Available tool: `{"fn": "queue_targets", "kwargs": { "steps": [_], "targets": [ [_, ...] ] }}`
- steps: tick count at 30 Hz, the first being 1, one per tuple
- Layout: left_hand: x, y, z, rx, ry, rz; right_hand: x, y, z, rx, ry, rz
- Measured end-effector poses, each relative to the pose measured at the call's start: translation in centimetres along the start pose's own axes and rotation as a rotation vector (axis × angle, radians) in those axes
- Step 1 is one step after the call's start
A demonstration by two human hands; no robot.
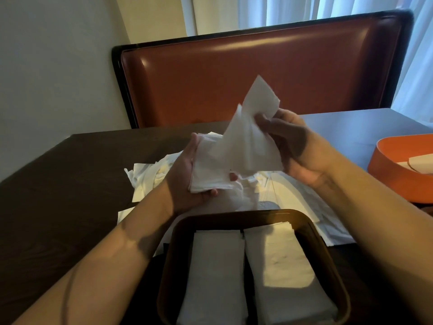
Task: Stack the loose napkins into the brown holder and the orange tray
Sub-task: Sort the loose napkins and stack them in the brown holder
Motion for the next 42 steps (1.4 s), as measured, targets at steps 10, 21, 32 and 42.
{"fn": "queue_targets", "kwargs": {
  "steps": [10,21,32,42],
  "targets": [
    [0.4,-1.3,-0.7,0.092,0.103,0.139,-2.9,0.8,1.0,-0.001,0.397,-0.915],
    [0.6,-0.8,-0.5,0.061,0.021,0.129,-2.7,1.5,1.2,-0.194,0.254,-0.641],
    [0.0,-0.9,-0.3,0.092,-0.028,-0.011,-4.0,0.8,0.9,-0.133,-0.020,-0.548],
    [0.7,-1.1,-0.1,0.031,-0.086,0.004,-5.6,0.8,0.7,-0.233,-0.074,-0.512]
  ]
}}
Point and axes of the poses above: each hand's wrist, its own z-axis towards the middle knuckle, its own y-axis out of the back of the hand, x = y × z, the point moved 3 cm from there along z, towards the middle knuckle, and after that the axes turned 9 degrees about y, right-handed, at the moved point
